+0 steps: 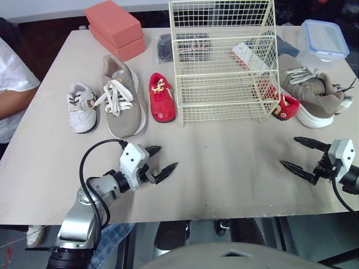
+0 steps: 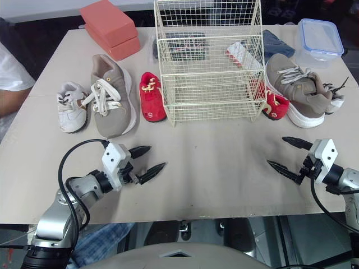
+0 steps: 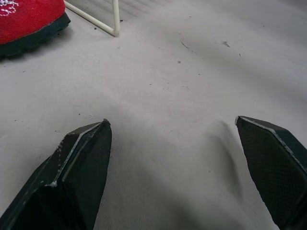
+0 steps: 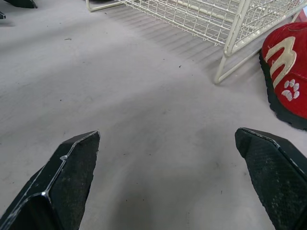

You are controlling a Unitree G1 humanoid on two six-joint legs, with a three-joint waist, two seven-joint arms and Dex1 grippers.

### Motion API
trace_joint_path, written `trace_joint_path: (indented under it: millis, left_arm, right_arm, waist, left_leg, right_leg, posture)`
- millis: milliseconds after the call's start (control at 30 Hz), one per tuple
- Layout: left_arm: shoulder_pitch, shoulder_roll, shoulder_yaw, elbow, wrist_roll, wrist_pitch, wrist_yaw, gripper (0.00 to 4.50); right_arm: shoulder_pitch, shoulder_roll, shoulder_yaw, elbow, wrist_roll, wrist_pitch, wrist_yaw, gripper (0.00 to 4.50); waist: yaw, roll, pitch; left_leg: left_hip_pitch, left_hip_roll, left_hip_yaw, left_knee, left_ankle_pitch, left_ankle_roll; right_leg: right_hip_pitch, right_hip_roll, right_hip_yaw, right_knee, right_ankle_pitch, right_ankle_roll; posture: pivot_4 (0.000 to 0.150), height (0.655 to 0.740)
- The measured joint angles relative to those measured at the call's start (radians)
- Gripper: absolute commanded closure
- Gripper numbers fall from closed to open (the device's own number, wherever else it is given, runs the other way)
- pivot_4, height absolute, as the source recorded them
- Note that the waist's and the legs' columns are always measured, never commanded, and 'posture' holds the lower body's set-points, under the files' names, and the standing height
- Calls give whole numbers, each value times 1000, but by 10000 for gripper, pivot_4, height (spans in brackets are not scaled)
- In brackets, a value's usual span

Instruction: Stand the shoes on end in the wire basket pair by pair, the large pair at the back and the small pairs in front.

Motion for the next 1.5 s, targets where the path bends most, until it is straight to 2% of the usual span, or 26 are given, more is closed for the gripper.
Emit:
trace_joint_path:
  millis: [233,833,933,1233,1400,1500]
  left_arm:
    - [50,24,35,-33,-45,26,-27,531]
    - [38,41,46,-44,-59,60,-65,531]
    - [20,52,58,-46,-89,72,-90,531]
    - [-148,126,171,-168,-346,185,-157,531]
    - [-198,172,178,-188,-388,222,-170,531]
    - [-206,218,194,-201,-413,236,-194,531]
  right_arm:
    - [44,2,0,-2,1,-4,8,0]
    - [71,3,-6,-23,17,-6,-2,0]
    - [39,2,-41,5,39,-6,-4,0]
    - [-112,-2,-162,61,105,90,-166,0]
    - [-155,1,-125,-37,123,170,-200,0]
    - [-214,-13,-50,-133,116,232,-216,0]
  waist:
    - [-1,0,0]
    - [0,0,0]
    - [0,0,0]
    - [0,-1,1]
    - [-5,0,2]
    - [-3,0,2]
  left_leg:
    - [0,0,0,0,0,0]
    - [0,0,0,0,0,0]
    - [-1,0,0,0,0,0]
    - [-1,0,0,0,0,0]
    - [-1,0,1,0,0,0]
    - [0,0,1,0,0,0]
  right_leg:
    - [0,0,0,0,0,0]
    - [0,0,0,0,0,0]
    - [0,0,0,0,0,0]
    - [0,0,0,0,0,0]
    - [-1,1,2,0,0,0]
    - [-1,1,1,0,0,0]
  posture:
    - [1500,6860]
    - [1500,6860]
    - [1500,6860]
    - [1500,6860]
    - [1500,6860]
    - [1500,6860]
